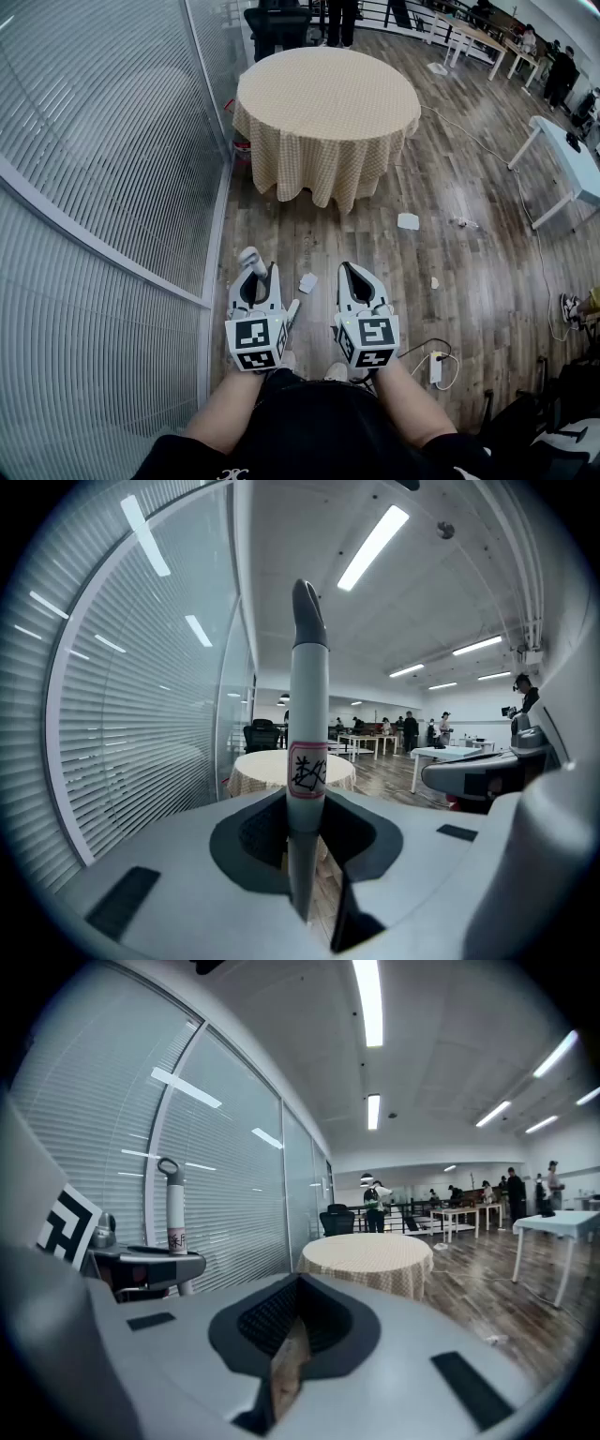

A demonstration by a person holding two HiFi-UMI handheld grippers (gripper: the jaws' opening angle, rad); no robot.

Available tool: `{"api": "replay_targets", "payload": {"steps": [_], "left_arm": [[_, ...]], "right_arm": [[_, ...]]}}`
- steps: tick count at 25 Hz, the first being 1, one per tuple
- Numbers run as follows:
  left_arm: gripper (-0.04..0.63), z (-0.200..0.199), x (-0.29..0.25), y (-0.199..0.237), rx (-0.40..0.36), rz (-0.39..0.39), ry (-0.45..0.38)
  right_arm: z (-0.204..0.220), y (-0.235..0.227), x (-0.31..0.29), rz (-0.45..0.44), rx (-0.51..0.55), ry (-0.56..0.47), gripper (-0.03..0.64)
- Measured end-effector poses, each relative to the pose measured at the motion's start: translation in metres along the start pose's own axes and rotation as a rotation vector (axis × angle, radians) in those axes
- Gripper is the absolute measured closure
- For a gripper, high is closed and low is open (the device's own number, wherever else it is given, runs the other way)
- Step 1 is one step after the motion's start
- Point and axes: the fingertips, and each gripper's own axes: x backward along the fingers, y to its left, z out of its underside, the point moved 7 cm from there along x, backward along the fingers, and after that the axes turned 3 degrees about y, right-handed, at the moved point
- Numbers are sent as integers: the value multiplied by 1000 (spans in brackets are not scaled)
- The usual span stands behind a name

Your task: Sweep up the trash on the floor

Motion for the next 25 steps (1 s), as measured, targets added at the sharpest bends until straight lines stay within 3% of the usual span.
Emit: {"api": "replay_targets", "payload": {"steps": [14,25], "left_arm": [[514,3,-5,-17,-27,-19,17],[515,-2,-24,-54,-65,-80,0]], "right_arm": [[26,-30,12,-10,-64,45,601],[43,-100,42,-55,-85,51,601]]}}
